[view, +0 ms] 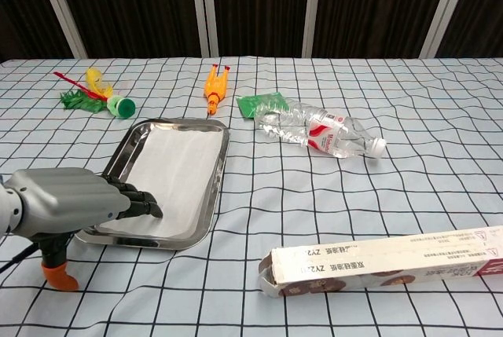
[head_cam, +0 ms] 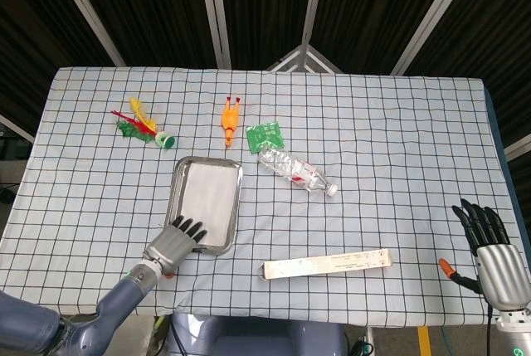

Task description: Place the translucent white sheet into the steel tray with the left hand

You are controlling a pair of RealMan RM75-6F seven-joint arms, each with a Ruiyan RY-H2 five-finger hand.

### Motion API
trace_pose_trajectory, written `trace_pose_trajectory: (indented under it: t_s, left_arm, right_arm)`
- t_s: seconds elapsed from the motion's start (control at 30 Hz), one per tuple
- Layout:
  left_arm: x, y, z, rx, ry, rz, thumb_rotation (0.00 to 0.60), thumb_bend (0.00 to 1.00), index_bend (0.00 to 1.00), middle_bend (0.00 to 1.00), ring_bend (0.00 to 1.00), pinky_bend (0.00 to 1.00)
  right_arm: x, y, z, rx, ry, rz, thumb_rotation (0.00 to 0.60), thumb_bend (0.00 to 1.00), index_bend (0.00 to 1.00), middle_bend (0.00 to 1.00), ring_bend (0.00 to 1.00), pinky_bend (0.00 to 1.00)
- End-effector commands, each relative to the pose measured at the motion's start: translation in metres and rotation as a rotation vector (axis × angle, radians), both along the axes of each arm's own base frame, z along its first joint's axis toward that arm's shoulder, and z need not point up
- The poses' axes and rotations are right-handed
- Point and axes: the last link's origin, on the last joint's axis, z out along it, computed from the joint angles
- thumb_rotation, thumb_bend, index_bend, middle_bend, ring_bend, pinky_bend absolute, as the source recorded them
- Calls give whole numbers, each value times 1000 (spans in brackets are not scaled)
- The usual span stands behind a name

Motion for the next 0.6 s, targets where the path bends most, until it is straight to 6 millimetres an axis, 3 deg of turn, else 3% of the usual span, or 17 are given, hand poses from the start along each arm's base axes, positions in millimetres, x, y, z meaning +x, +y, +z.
trace_pose_trajectory:
  t_s: [0.03,0.6]
  left_arm:
    - [0,0,1,-1,-2,-5,600,221,0,0,0,0]
    - [0,0,9,1,-1,-13,600,222,0,0,0,0]
  right_arm:
    - [0,0,0,0,-1,1,600,290,0,0,0,0]
    - [1,0,0,-1,0,3,600,290,0,0,0,0]
